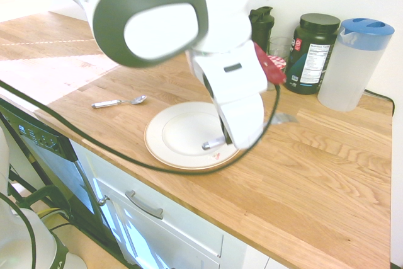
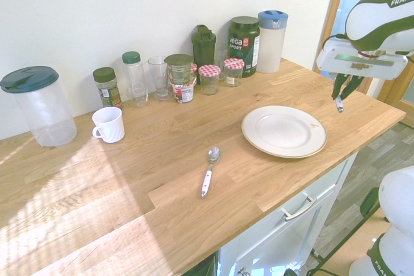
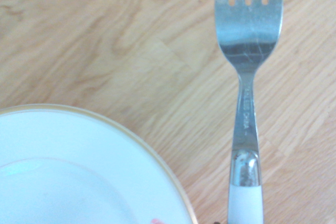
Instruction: Put the fork into the plate
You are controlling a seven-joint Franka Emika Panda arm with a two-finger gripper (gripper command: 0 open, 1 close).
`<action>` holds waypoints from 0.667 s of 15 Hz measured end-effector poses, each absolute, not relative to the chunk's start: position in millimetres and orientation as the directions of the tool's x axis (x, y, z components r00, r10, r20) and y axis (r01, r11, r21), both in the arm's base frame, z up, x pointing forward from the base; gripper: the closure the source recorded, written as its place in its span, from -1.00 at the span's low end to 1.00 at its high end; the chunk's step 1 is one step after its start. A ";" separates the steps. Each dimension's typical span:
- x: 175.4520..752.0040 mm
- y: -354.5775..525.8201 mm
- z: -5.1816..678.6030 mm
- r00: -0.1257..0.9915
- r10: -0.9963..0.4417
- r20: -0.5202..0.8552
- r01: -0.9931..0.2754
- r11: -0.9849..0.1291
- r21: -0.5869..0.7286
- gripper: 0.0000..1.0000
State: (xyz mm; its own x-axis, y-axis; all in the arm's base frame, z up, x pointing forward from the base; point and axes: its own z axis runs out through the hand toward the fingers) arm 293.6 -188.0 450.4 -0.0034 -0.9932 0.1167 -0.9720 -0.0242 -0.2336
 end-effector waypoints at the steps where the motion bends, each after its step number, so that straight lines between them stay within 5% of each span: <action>1: 299.6 -168.2 458.3 0.015 -0.991 0.137 -0.972 -0.046 -0.230 1.00; 10: 353.8 -60.5 430.7 0.222 -0.960 0.171 -0.957 -0.248 -0.147 1.00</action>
State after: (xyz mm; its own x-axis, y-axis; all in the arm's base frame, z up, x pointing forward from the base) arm 353.8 -60.5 430.7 0.2224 -0.9598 0.1714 -0.9574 -0.2482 -0.1474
